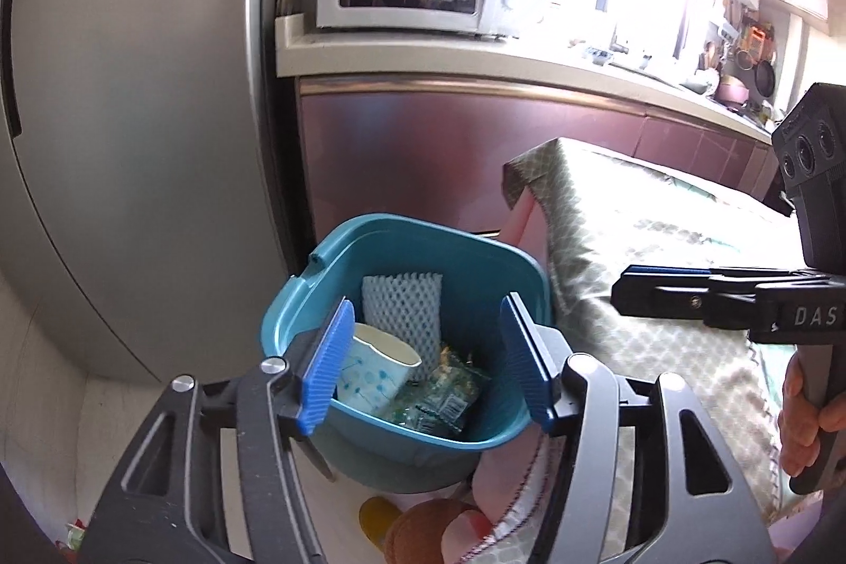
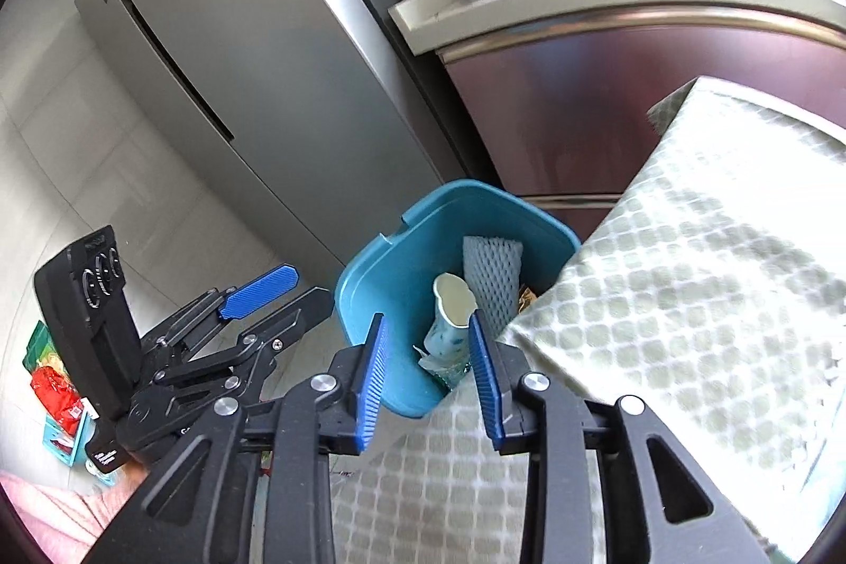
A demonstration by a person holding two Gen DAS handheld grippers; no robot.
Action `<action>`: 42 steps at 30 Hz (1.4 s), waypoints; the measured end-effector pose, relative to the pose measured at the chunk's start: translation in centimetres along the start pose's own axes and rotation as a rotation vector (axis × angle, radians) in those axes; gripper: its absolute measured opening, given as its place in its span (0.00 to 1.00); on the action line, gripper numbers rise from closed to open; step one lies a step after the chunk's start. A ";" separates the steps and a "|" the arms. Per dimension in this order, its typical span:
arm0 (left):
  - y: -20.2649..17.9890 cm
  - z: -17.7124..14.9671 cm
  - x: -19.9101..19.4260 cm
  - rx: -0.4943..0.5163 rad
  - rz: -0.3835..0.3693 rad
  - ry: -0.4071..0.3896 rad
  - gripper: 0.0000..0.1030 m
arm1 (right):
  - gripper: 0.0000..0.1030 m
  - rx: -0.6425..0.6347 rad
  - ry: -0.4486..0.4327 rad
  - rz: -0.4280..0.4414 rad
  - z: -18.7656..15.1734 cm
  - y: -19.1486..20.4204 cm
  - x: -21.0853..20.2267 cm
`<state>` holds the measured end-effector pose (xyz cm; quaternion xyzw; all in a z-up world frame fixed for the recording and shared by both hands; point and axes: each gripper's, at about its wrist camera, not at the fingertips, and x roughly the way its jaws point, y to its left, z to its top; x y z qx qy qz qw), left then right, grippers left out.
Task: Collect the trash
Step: 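Open both tools to drop the cup and wrapper into the bin, then return both tools to the table toward the orange peel and bottle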
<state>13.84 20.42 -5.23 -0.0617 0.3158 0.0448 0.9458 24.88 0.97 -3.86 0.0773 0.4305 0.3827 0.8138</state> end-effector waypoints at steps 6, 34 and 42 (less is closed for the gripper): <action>-2.1 0.2 -1.8 0.028 -0.065 -0.032 0.62 | 0.34 -0.018 -0.065 -0.030 -1.0 0.1 -4.2; -31.3 -6.3 -4.0 0.493 -0.640 0.097 0.65 | 0.46 0.364 -0.413 -0.477 -15.6 -15.0 -28.5; -36.1 -7.7 -3.9 0.560 -0.727 0.155 0.65 | 0.51 0.431 -0.430 -0.496 -15.9 -19.5 -29.8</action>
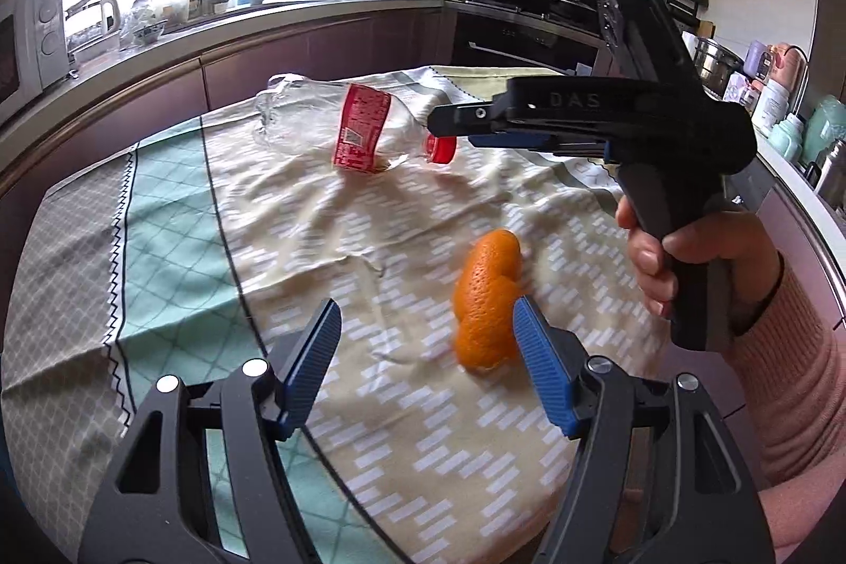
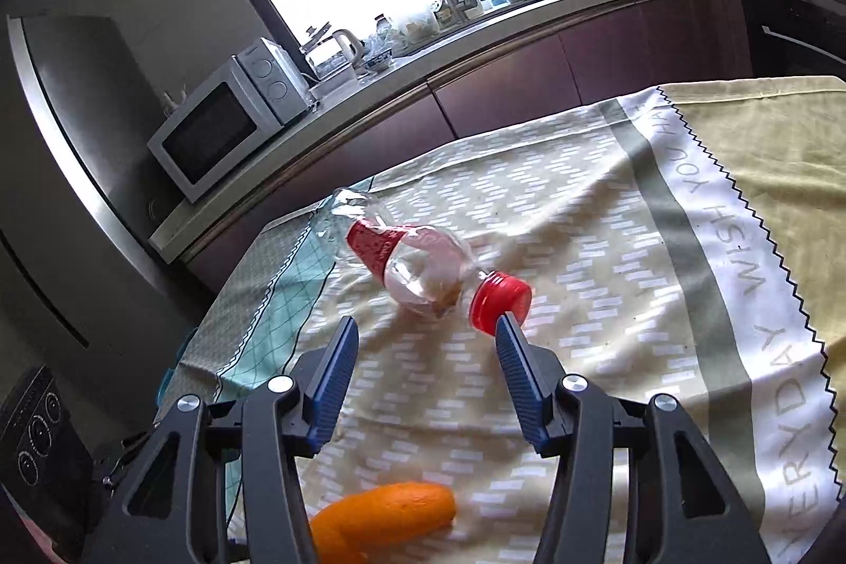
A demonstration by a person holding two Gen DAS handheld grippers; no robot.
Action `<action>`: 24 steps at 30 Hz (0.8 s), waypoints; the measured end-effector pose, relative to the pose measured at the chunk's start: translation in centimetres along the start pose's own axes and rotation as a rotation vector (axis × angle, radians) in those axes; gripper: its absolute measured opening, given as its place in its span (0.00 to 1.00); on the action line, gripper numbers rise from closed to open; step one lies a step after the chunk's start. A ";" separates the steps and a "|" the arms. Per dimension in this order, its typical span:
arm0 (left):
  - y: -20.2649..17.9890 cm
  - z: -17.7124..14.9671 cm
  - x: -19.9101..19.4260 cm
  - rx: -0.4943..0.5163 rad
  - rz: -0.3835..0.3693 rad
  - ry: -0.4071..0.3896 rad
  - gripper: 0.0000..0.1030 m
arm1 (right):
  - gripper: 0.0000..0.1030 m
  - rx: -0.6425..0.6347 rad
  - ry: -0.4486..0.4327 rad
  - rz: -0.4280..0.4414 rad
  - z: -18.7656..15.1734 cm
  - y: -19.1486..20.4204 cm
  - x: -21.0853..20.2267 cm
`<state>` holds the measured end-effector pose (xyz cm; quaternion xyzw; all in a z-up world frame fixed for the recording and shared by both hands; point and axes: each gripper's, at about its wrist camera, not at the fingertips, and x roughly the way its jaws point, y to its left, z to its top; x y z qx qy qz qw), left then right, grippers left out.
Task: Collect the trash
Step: 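Return both tools to the table toward the orange peel and bottle, then close the left tool on the orange peel while the right tool grasps the bottle cap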
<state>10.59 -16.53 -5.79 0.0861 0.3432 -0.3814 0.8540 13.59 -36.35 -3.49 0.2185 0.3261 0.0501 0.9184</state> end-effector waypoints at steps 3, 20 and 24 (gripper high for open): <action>-0.6 0.5 1.0 0.006 -0.017 0.017 0.65 | 0.52 0.012 0.009 -0.008 0.4 -1.2 0.6; -0.9 1.1 4.6 -0.010 -0.046 0.105 0.57 | 0.62 -0.083 0.105 0.026 1.6 -1.4 3.4; -0.9 1.0 4.5 -0.008 -0.065 0.107 0.50 | 0.55 -0.104 0.106 0.029 1.5 -1.0 3.4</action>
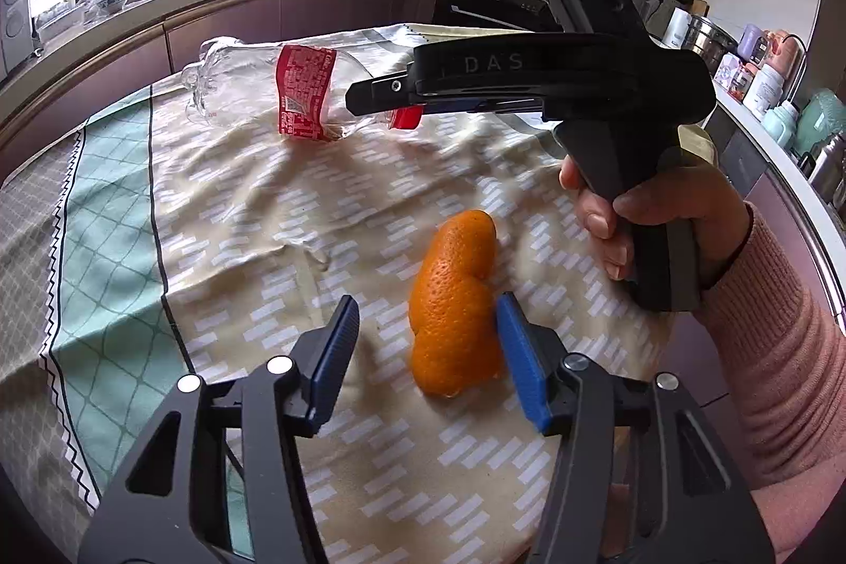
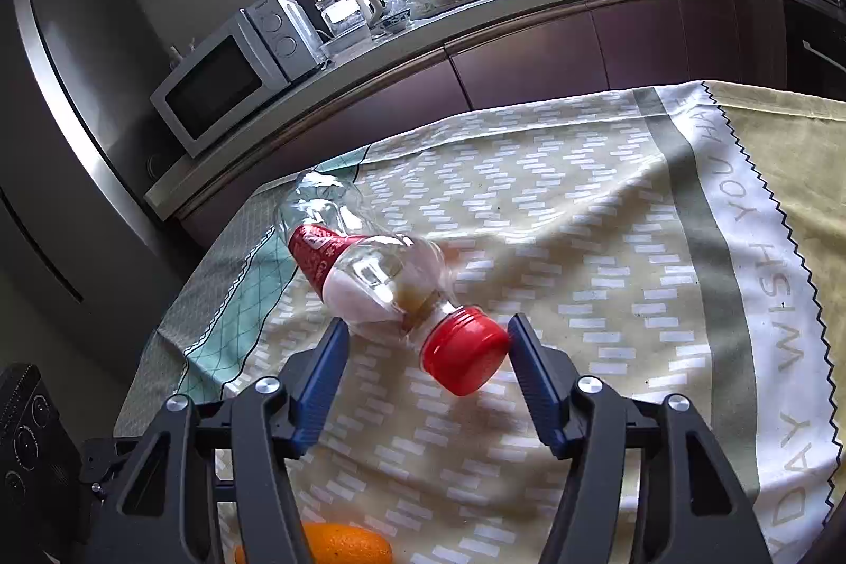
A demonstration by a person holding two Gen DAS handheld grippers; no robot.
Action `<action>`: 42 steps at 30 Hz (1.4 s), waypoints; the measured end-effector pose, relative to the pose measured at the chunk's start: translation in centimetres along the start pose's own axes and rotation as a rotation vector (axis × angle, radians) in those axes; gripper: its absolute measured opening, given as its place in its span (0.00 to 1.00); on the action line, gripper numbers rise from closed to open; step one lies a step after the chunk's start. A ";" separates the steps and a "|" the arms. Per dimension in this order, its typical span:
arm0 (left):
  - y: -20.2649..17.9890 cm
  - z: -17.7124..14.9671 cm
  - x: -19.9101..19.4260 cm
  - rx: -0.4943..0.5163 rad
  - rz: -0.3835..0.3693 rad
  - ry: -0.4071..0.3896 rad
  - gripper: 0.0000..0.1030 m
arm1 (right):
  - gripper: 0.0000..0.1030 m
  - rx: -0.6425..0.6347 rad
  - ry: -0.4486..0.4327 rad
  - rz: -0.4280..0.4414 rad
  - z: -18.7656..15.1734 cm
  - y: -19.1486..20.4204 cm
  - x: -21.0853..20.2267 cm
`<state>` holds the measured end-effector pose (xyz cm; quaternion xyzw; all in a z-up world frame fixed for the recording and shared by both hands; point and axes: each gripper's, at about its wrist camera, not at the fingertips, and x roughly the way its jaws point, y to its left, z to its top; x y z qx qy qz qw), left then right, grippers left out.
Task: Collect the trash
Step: 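Close the left tool on the orange peel while the right tool grasps the bottle cap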
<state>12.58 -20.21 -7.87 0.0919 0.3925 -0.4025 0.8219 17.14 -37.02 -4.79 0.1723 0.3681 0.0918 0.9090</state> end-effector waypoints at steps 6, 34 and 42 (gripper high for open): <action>0.2 -0.2 -0.2 -0.009 -0.005 -0.004 0.51 | 0.41 -0.017 0.005 0.001 -0.4 0.5 -0.2; 0.1 -1.1 -2.7 -0.004 -0.022 -0.039 0.17 | 0.31 0.129 -0.112 0.099 -1.9 0.6 -3.8; 2.6 -1.6 -5.9 -0.049 0.030 -0.093 0.17 | 0.31 0.201 -0.136 0.168 -2.0 0.6 -4.0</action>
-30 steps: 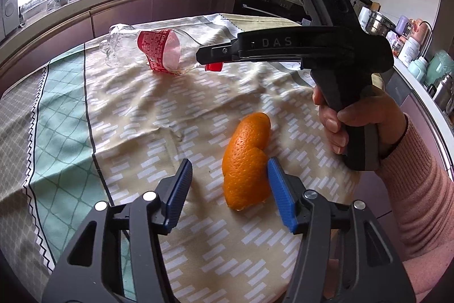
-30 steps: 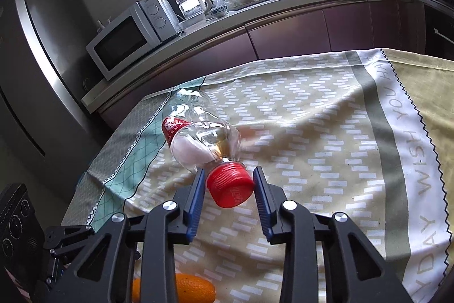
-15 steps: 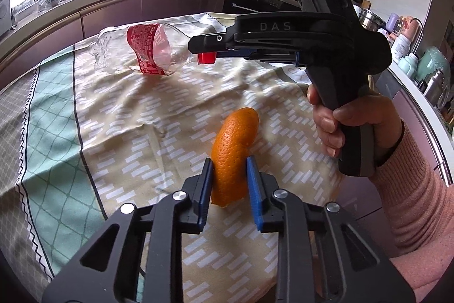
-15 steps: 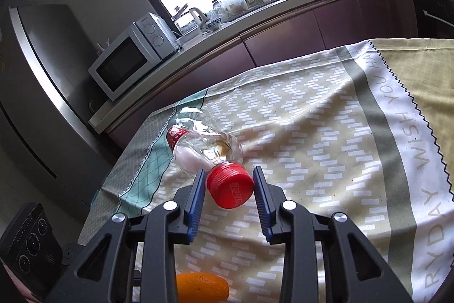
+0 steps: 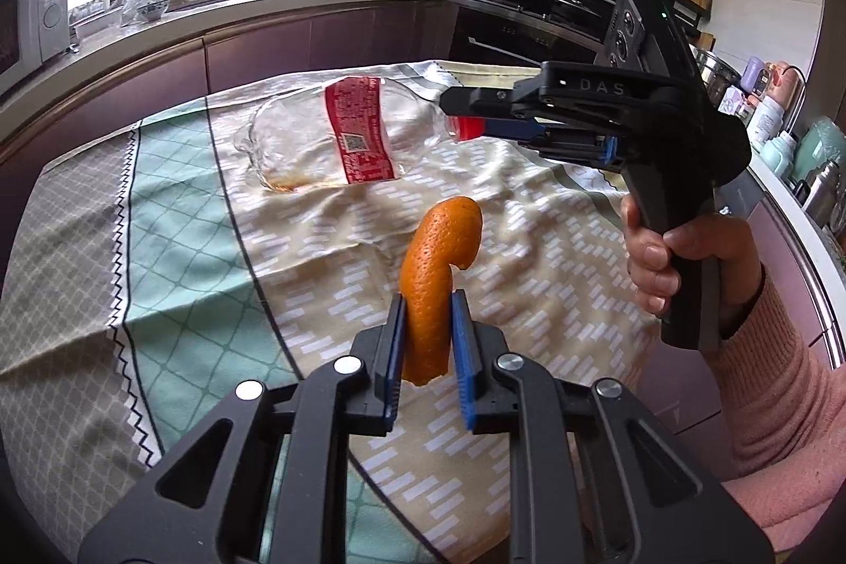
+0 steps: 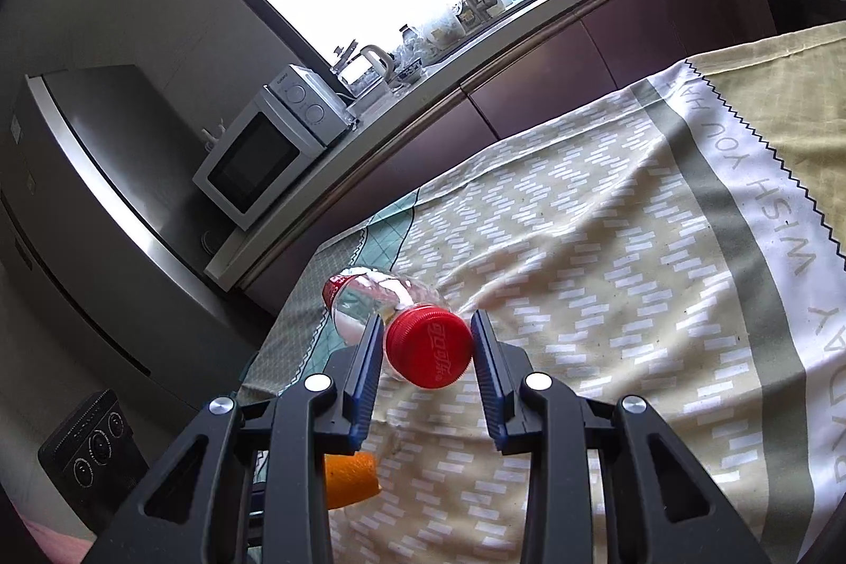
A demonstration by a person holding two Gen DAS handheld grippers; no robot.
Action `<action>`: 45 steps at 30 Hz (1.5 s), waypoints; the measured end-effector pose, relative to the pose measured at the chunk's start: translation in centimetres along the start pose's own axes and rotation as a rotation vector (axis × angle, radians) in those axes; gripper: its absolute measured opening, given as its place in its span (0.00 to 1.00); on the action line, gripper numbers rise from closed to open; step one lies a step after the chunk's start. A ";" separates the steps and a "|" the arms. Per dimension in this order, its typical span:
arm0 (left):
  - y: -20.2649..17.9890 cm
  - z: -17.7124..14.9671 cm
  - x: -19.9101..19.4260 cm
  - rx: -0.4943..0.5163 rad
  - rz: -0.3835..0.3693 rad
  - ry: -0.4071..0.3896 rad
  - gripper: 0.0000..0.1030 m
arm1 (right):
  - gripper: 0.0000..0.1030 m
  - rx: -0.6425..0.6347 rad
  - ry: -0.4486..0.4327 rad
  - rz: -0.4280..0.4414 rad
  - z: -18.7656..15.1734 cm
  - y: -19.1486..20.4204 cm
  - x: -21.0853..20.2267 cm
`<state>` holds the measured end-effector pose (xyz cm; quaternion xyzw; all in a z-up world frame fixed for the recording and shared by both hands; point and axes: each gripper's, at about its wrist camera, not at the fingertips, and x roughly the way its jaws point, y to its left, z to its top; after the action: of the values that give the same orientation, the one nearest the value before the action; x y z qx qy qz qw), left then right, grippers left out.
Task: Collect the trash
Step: 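Close the left tool on the orange peel while the right tool grasps the bottle cap, then lift the orange peel and red-capped bottle and carry them over the teal bin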
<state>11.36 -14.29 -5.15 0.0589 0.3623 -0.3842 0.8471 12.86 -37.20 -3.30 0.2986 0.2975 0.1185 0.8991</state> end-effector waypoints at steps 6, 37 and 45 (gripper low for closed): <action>2.0 -0.2 -2.3 -0.037 0.049 -0.040 0.17 | 0.31 0.045 -0.006 0.039 -0.1 0.3 -0.1; 8.8 -2.7 -11.4 -0.144 0.214 -0.176 0.17 | 0.29 0.046 0.050 0.179 0.2 7.0 3.9; 10.6 -3.4 -13.2 -0.183 0.248 -0.199 0.17 | 0.27 0.028 0.074 0.191 0.1 9.0 5.5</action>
<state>10.96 2.44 -0.76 -0.0126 0.3002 -0.2462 0.9215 16.95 -27.97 -0.29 0.3335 0.3023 0.2106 0.8678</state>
